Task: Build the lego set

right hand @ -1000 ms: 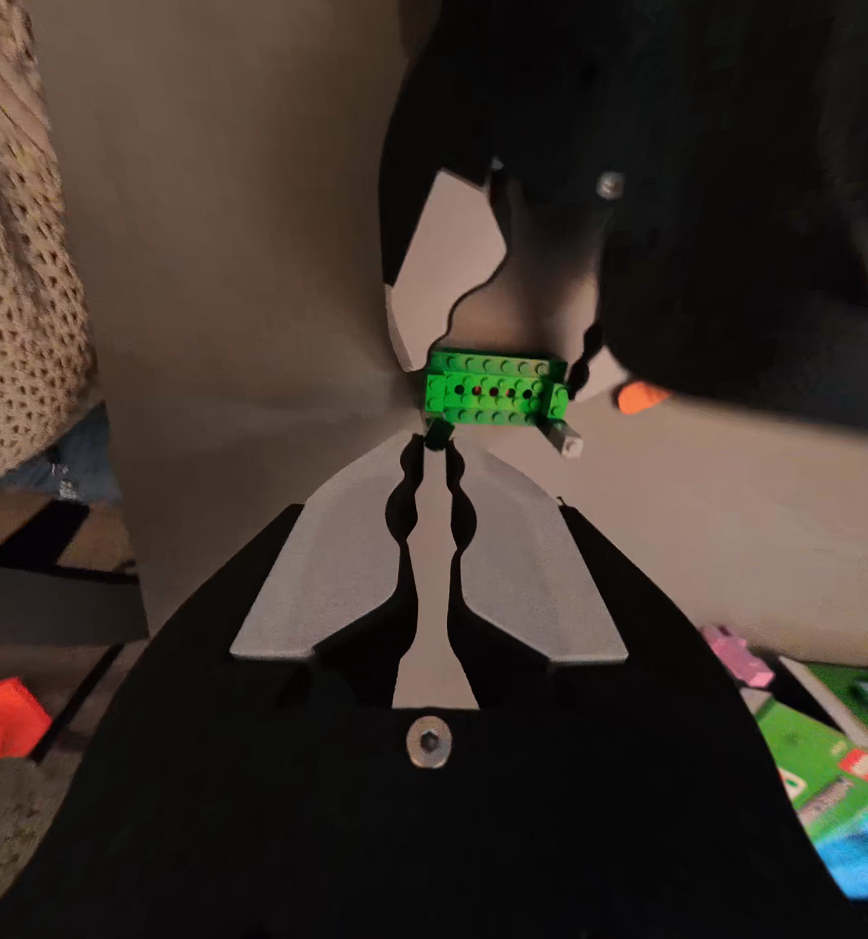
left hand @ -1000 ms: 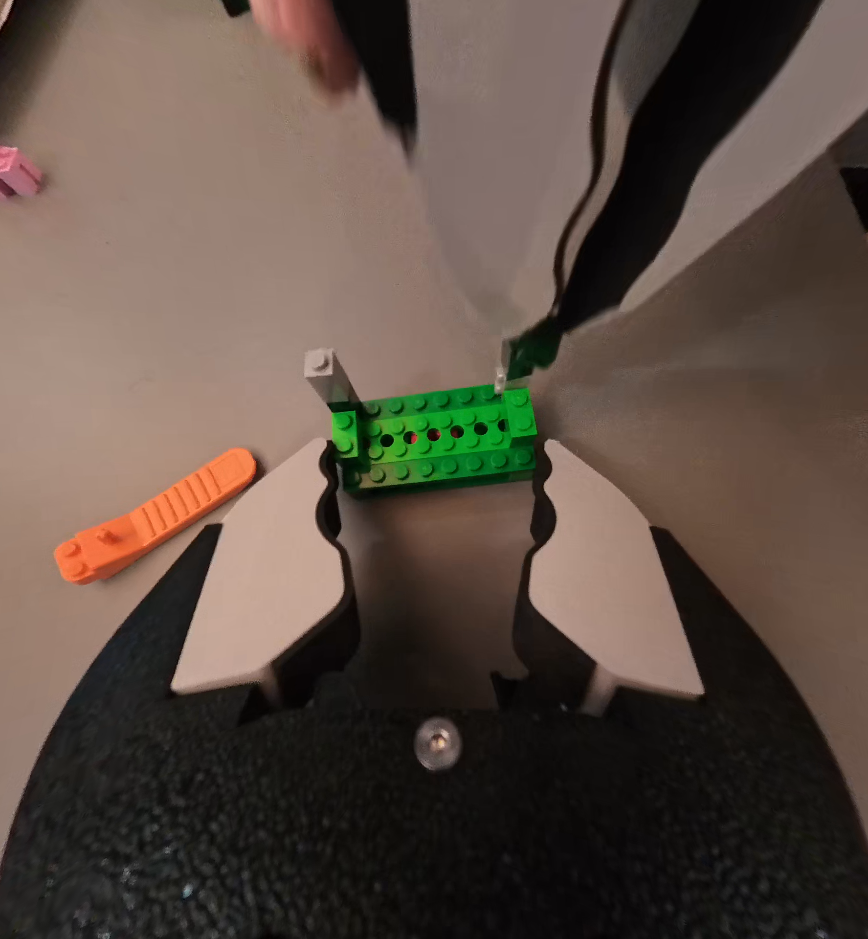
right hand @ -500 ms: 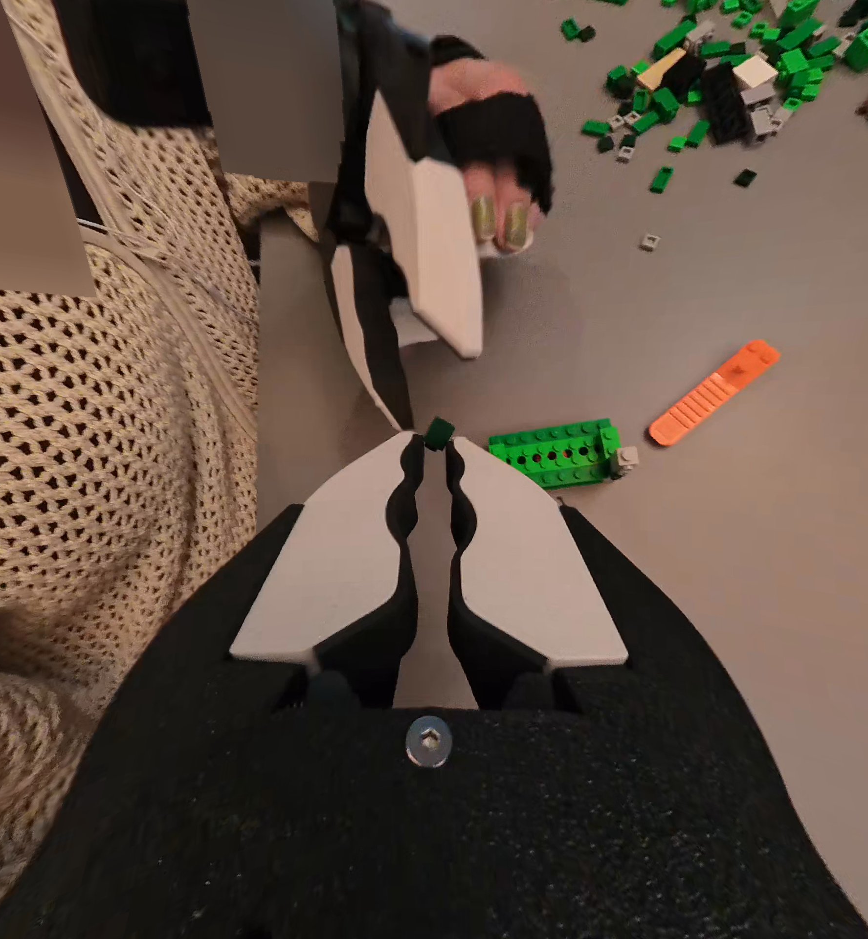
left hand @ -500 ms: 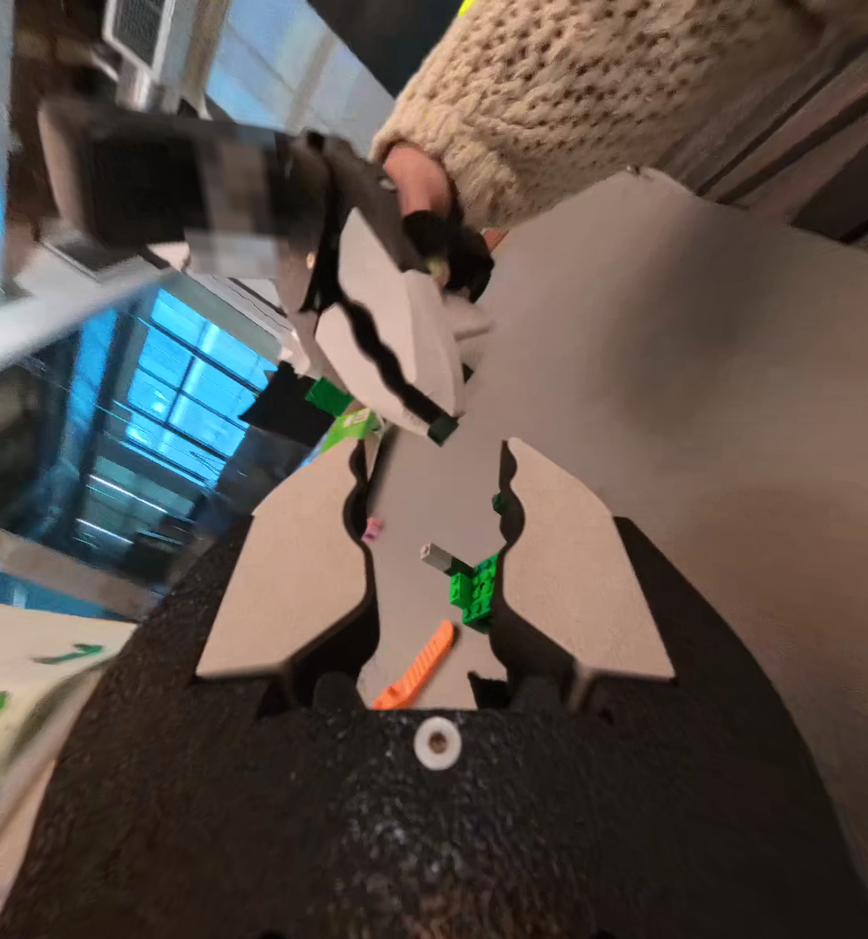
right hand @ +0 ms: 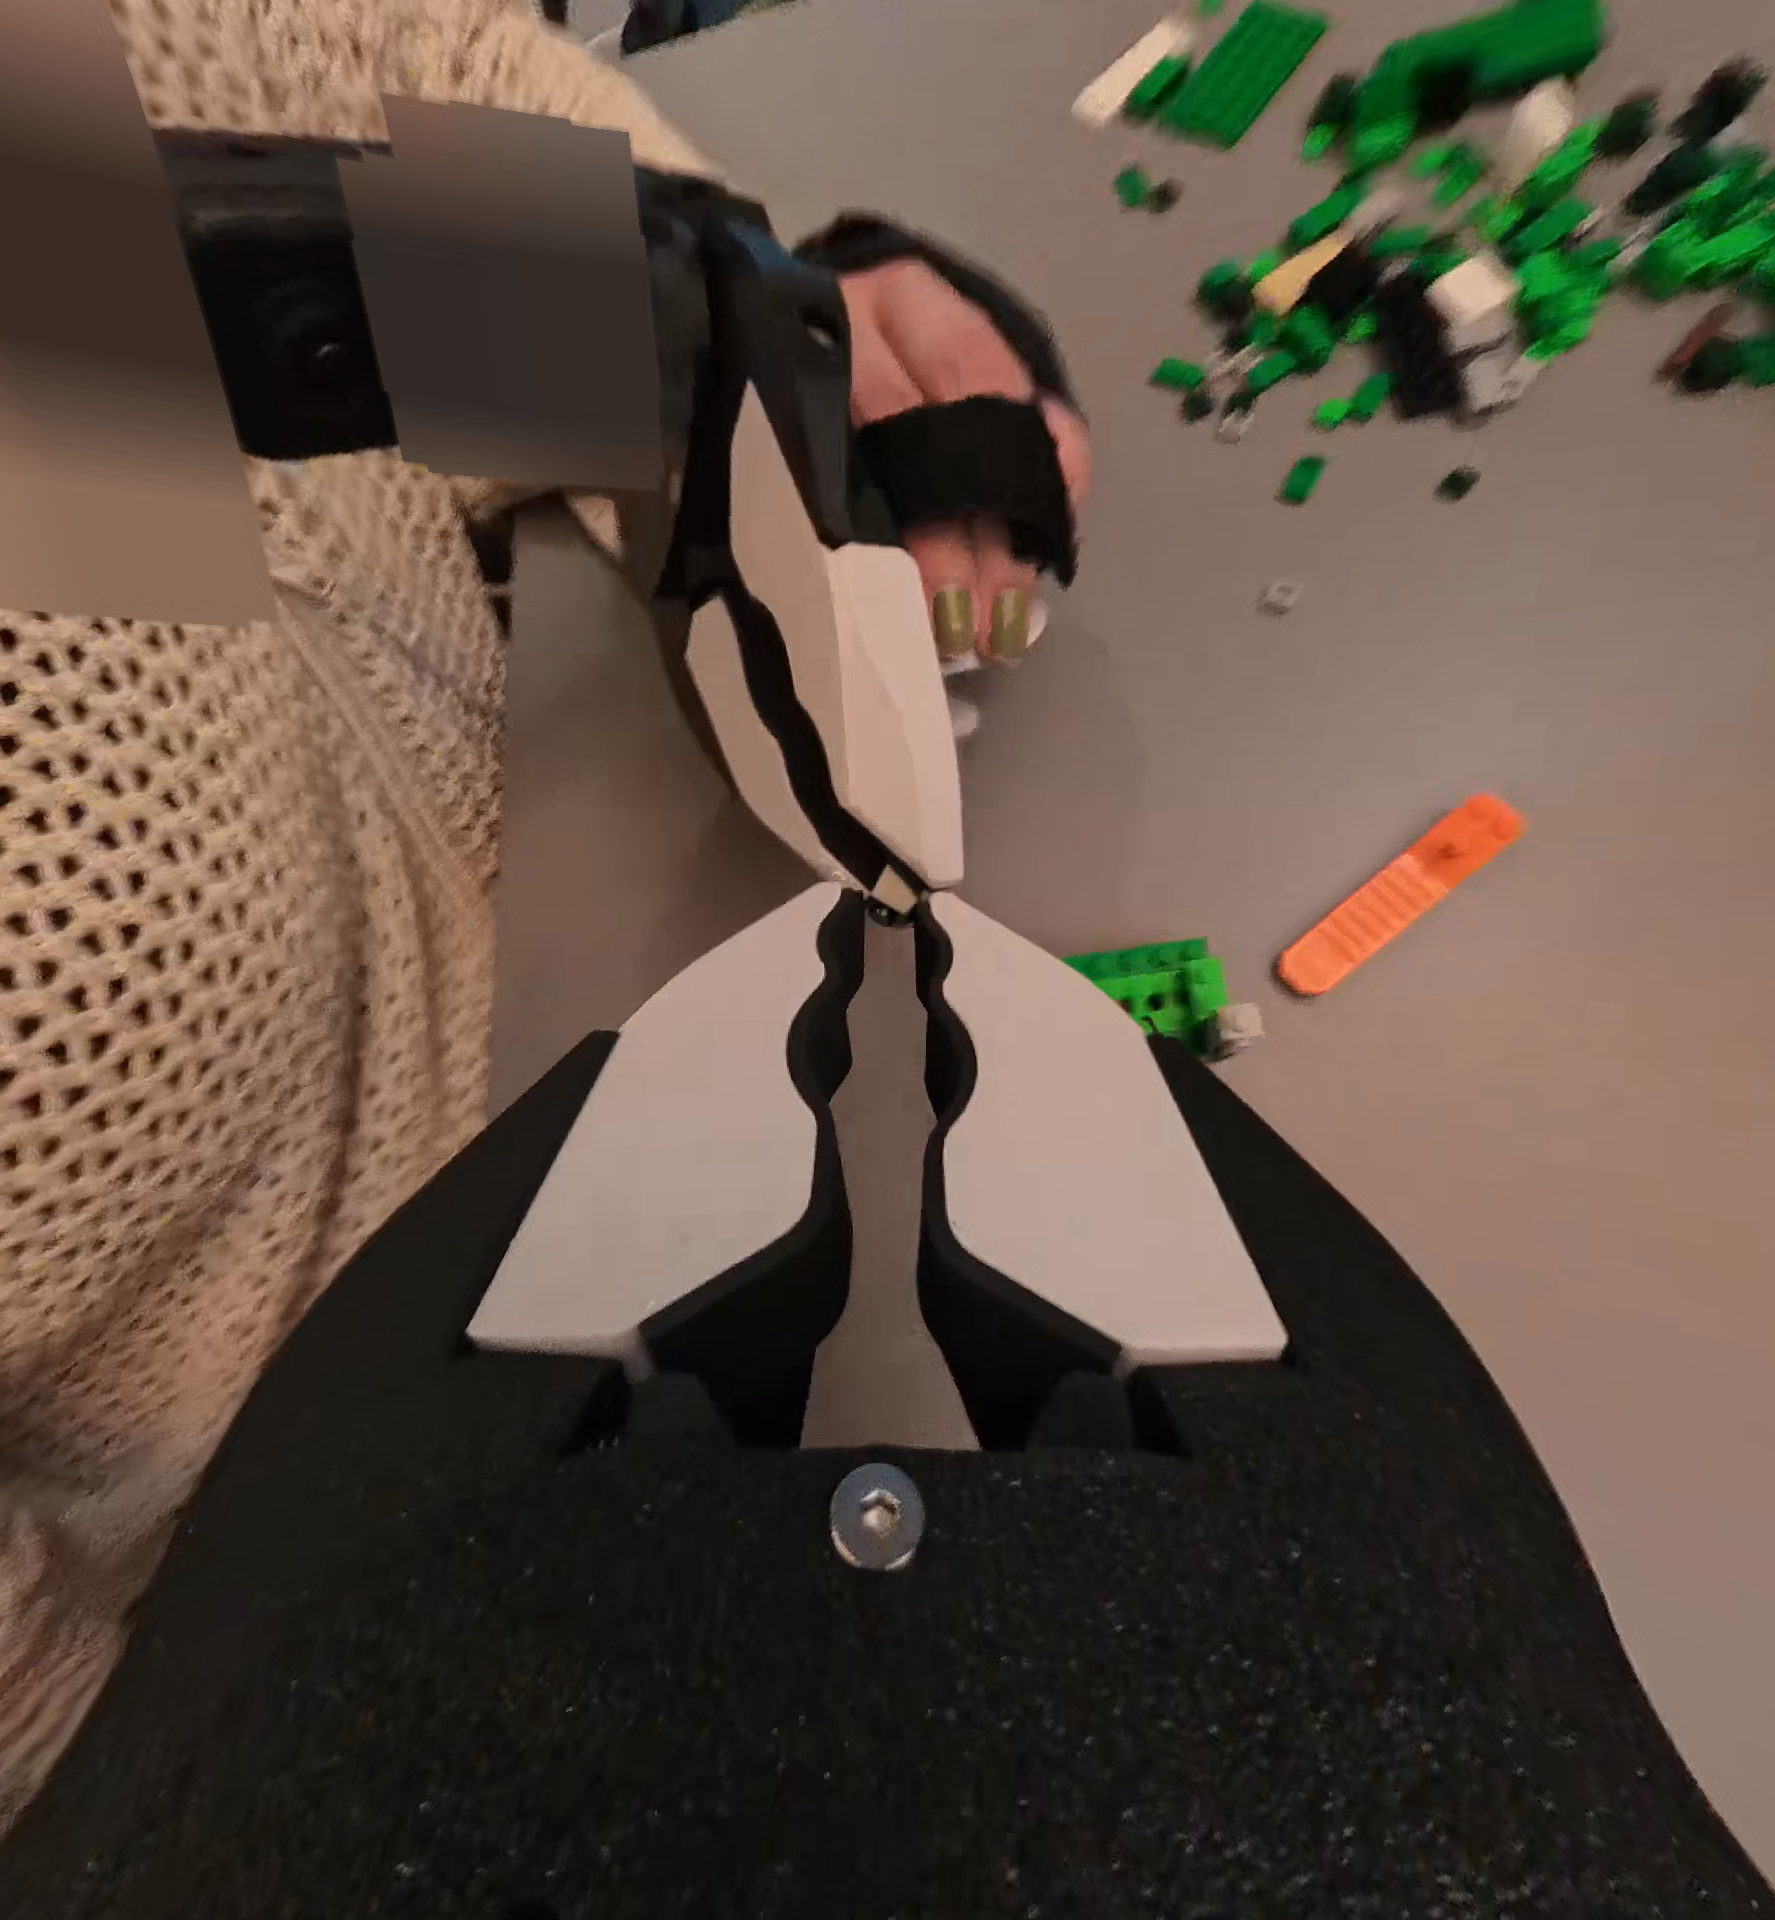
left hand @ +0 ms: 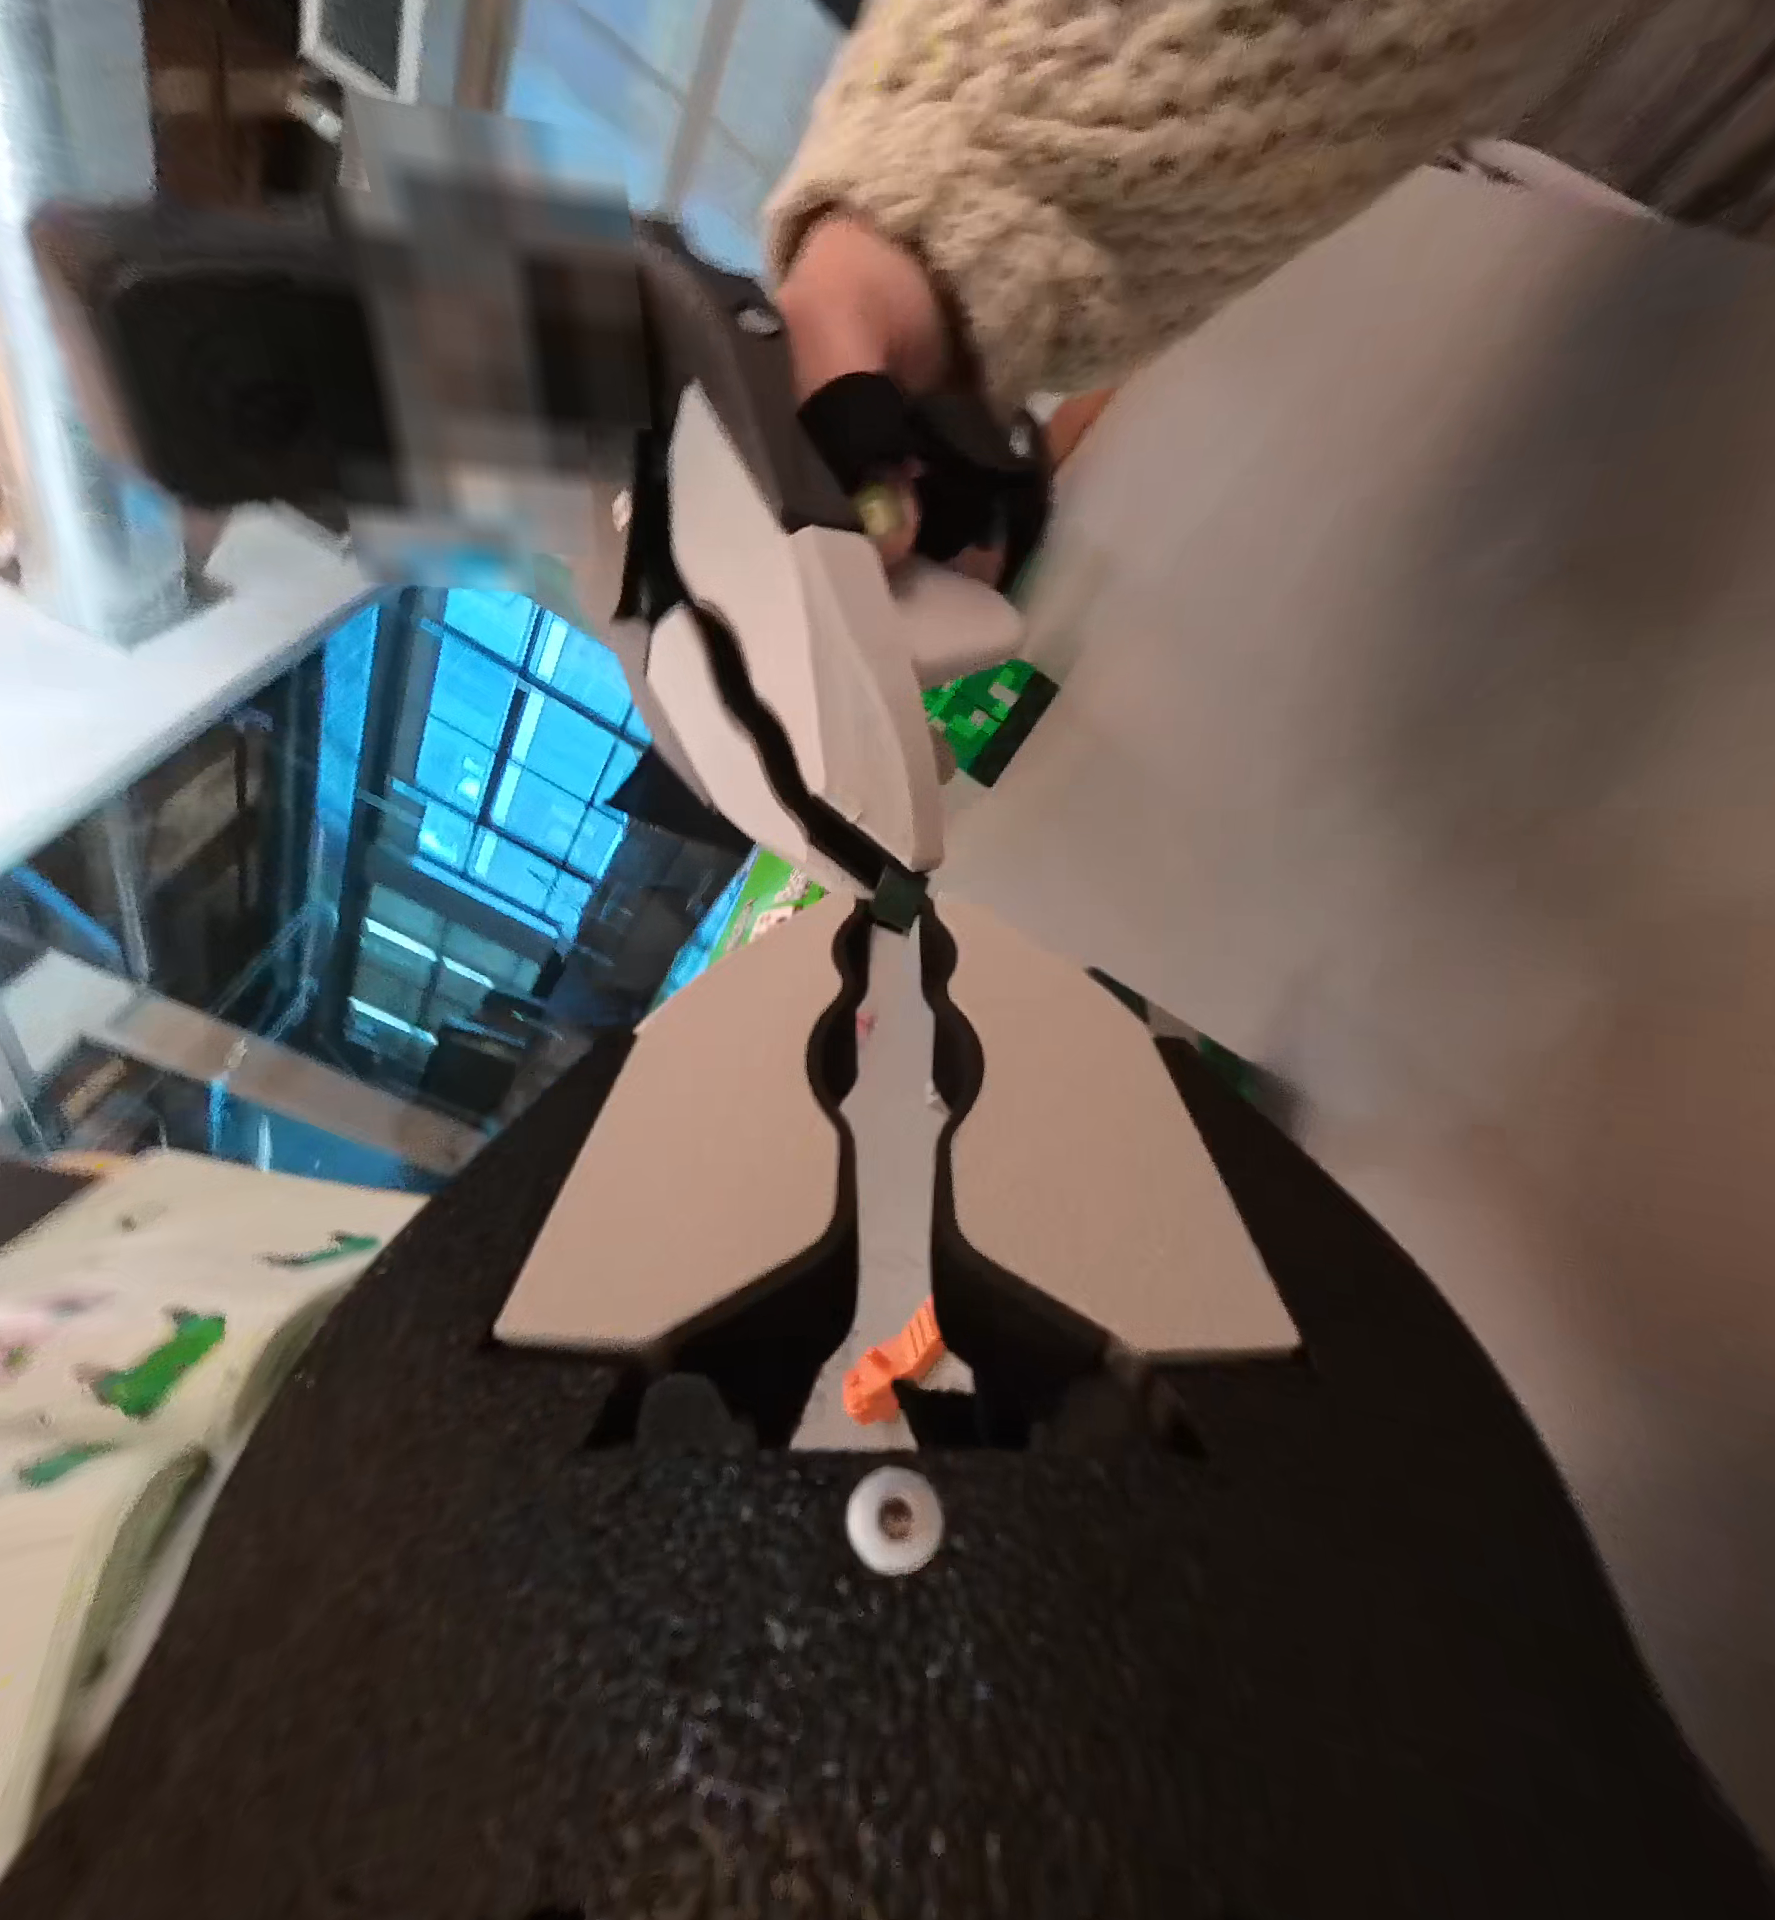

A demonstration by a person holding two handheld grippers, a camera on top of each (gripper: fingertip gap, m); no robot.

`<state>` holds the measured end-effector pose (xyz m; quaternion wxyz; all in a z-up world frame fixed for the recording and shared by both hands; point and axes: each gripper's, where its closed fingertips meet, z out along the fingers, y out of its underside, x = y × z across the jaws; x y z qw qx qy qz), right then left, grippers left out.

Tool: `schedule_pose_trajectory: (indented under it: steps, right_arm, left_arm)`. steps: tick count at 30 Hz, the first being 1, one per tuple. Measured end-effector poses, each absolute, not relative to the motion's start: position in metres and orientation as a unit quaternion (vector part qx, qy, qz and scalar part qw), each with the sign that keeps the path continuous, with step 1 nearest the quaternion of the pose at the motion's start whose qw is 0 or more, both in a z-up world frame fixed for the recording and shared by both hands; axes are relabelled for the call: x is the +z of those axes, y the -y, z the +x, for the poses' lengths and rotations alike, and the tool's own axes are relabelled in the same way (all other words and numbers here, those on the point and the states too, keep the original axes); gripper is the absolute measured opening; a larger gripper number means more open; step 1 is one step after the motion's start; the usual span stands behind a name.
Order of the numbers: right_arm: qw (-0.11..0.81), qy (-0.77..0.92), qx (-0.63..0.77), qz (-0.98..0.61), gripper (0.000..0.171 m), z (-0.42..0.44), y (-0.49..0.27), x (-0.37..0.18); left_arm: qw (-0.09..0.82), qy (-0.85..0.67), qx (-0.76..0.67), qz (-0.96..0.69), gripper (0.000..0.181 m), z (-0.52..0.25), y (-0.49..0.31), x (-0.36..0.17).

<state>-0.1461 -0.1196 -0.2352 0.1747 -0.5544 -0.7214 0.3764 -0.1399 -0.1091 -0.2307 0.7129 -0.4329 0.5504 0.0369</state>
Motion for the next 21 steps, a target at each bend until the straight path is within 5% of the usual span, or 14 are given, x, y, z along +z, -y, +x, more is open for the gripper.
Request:
schedule_pose_trajectory:
  steps: [8,21]
  right_arm:
    - [0.448,0.767,0.187,-0.42,0.012,-0.153,0.107,-0.203]
    - [0.421,0.793,0.175,-0.403,0.0,-0.151,0.116,-0.213]
  left_arm:
    - [0.679,-0.432,-0.249,-0.538,0.008,-0.149,0.105,-0.211]
    - [0.658,-0.448,-0.293,-0.529,0.008,-0.144,0.111,-0.216]
